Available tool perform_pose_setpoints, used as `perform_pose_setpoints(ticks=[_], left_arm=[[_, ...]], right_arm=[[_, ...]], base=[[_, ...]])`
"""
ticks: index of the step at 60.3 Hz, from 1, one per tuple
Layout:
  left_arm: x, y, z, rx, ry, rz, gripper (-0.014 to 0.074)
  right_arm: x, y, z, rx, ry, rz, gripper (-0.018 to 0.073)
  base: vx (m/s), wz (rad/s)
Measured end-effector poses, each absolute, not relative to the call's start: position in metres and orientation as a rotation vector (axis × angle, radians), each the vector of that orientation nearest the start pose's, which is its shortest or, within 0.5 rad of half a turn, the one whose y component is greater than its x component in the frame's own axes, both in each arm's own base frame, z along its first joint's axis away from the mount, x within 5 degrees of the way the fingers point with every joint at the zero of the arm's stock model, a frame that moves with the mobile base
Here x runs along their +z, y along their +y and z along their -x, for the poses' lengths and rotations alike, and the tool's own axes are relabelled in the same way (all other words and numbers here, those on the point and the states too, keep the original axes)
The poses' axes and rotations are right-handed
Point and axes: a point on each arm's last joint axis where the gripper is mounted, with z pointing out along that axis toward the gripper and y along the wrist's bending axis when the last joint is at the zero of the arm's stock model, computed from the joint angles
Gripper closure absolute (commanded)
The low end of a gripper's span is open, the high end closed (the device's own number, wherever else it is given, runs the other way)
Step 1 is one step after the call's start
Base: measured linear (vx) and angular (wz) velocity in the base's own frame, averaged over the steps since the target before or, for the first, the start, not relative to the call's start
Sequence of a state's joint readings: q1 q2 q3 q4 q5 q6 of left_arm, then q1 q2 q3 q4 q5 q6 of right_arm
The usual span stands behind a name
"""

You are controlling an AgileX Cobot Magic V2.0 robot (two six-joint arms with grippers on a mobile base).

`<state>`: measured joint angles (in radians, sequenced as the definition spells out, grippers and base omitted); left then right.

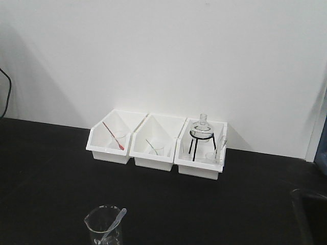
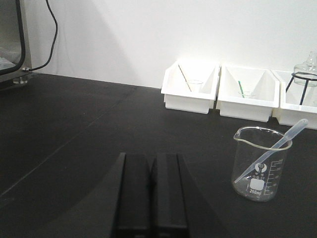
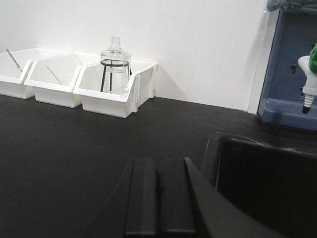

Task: Grab transparent chemical and place on left bench

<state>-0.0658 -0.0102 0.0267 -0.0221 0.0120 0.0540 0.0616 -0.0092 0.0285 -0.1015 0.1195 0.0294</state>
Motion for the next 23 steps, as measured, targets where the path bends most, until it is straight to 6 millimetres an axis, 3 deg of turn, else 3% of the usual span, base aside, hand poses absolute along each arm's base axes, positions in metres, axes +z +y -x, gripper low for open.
perform_pose_setpoints(ticks=[23], left_arm=[[0.2036,-0.0038,-0.0565,-0.027,1.51,-0.074,0.06]], right_arm=[[0.1932,0.0024,-0.0568,-0.017,1.62,0.098,0.0567]], base=[[0.0,0.0]])
